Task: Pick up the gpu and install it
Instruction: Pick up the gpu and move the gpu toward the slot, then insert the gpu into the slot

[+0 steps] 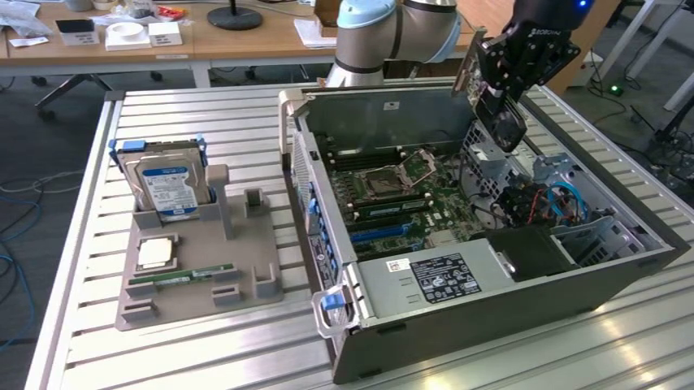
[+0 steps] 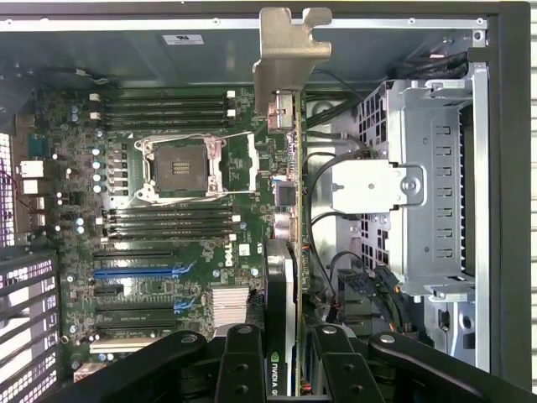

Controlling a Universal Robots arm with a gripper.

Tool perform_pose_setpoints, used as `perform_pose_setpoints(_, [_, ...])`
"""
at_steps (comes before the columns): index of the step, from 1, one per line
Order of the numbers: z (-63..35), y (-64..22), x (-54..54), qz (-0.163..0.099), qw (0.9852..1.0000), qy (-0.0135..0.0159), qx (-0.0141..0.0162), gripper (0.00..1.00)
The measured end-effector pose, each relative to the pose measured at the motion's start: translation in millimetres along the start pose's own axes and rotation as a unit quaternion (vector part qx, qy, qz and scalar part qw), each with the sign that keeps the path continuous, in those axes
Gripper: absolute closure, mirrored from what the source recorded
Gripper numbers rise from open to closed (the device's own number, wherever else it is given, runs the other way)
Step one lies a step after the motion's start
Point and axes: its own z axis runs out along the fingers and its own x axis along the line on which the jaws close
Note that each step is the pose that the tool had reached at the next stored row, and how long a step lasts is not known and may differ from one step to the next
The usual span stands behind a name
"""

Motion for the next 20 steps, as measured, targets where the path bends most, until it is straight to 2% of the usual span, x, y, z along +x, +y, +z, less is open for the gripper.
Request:
perform_pose_setpoints(13, [0.0,0.0,0.0,-0.001,1.0,0.0,0.0,0.73])
perform_pose_setpoints(20, [0.2,0.0,0.3,-0.028,0.9996,0.0015,-0.0006,0.73])
